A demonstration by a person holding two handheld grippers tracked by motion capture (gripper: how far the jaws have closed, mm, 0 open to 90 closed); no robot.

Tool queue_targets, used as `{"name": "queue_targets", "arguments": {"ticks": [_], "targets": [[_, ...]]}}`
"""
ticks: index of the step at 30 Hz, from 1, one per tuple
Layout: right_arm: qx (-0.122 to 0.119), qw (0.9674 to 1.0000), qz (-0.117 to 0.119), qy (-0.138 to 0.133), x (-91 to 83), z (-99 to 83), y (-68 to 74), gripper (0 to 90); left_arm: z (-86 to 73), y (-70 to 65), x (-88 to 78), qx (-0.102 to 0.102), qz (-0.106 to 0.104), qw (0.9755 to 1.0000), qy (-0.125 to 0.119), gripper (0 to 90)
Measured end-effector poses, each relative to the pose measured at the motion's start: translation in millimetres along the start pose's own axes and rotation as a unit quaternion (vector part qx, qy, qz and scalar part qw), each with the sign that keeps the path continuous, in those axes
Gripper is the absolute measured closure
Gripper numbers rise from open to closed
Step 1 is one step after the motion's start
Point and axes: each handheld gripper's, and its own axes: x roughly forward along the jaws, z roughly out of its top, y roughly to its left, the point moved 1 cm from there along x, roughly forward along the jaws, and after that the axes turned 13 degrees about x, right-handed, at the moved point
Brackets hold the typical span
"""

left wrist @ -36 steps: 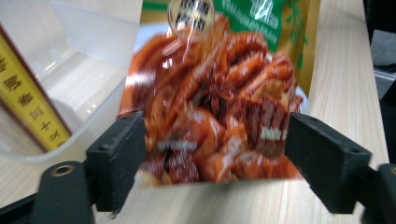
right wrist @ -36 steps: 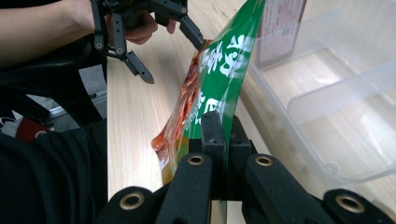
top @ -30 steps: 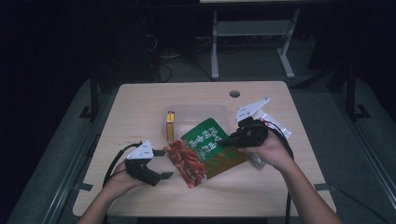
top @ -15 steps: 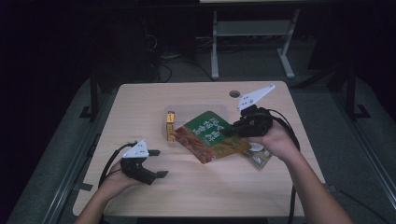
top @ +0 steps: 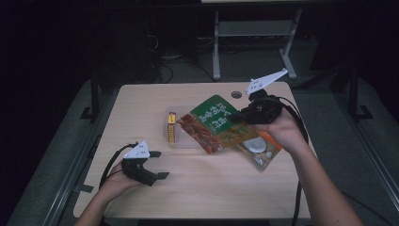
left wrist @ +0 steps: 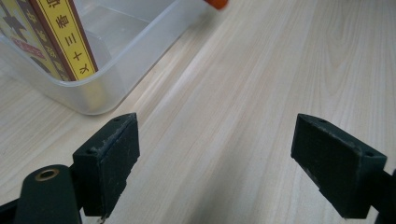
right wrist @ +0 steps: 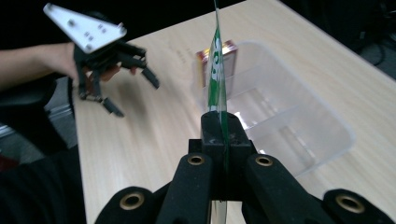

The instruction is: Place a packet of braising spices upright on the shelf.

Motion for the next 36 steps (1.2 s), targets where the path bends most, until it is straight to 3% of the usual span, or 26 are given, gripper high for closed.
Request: {"name": "queue_targets", "arguments": {"ticks": [9,21,28,36], "targets": [[0.019,0.9994,-0.029,-0.007,-2.7,27.8,-3.5,90.0,-0.4,-0.4,1.9,-0.004,-0.002,1.0000,0.000,14.8],[0.041,0.9974,-0.058,-0.011,11.2,53.7,-6.6,90.0,-1.2,0.1,1.6,-0.001,-0.004,1.0000,0.001,14.8],[0.051,0.9968,-0.061,-0.010,19.2,59.6,-9.6,90.0,-1.5,0.3,1.9,-0.001,-0.006,1.0000,0.003,14.8],[0.051,0.9968,-0.057,-0.024,13.2,63.9,-4.0,90.0,-1.3,0.2,2.6,-0.002,-0.008,1.0000,0.005,14.8]]}}
